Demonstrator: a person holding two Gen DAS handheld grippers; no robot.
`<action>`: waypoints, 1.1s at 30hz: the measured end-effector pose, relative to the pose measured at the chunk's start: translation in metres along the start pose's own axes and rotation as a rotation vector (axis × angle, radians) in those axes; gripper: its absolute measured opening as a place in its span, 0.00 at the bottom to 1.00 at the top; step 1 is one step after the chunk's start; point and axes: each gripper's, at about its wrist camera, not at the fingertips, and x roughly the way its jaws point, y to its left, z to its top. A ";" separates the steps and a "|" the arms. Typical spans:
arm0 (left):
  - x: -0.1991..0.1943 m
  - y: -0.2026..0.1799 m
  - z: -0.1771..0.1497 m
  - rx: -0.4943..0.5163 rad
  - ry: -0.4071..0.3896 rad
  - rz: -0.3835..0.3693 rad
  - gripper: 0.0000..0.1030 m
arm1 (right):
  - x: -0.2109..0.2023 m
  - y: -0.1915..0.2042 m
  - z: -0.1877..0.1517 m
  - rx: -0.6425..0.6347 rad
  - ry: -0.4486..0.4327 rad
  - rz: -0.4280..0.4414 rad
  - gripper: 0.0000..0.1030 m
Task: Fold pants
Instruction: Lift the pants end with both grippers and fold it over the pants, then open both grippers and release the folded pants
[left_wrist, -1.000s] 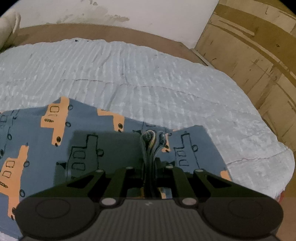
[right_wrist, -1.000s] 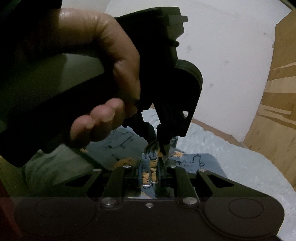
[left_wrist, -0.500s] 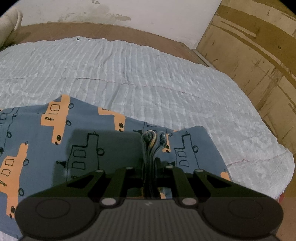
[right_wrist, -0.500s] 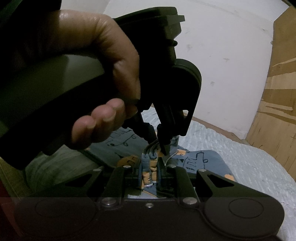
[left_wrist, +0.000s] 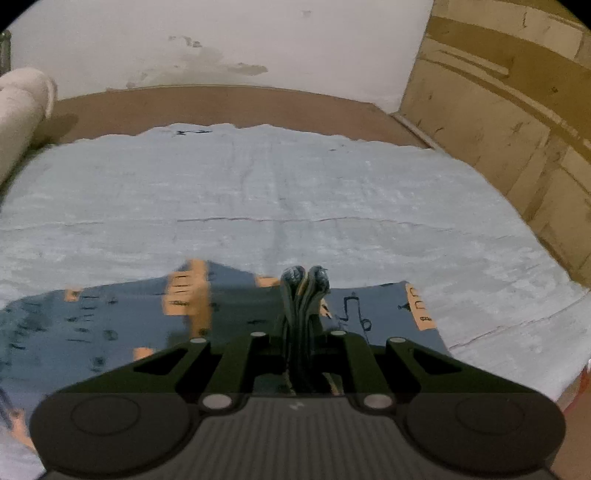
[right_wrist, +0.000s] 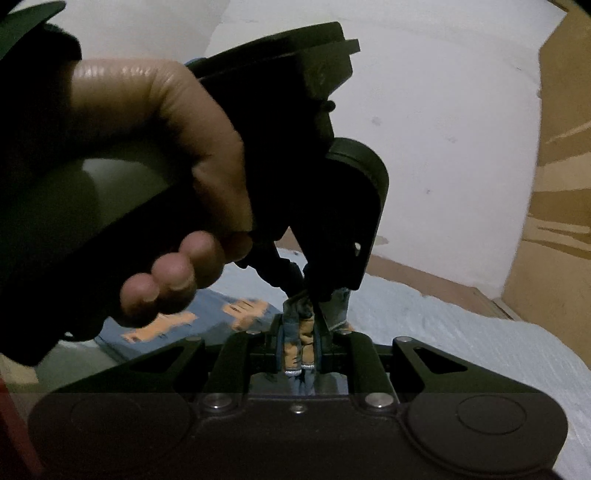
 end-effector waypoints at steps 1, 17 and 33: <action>-0.001 0.007 -0.002 -0.004 0.004 0.009 0.10 | 0.001 0.005 0.002 -0.006 -0.002 0.014 0.15; 0.028 0.071 -0.036 -0.156 0.068 -0.037 0.12 | 0.029 0.060 -0.019 -0.079 0.079 0.126 0.15; -0.025 0.084 -0.037 -0.196 -0.038 0.059 0.91 | 0.024 0.041 -0.024 -0.043 0.052 0.120 0.81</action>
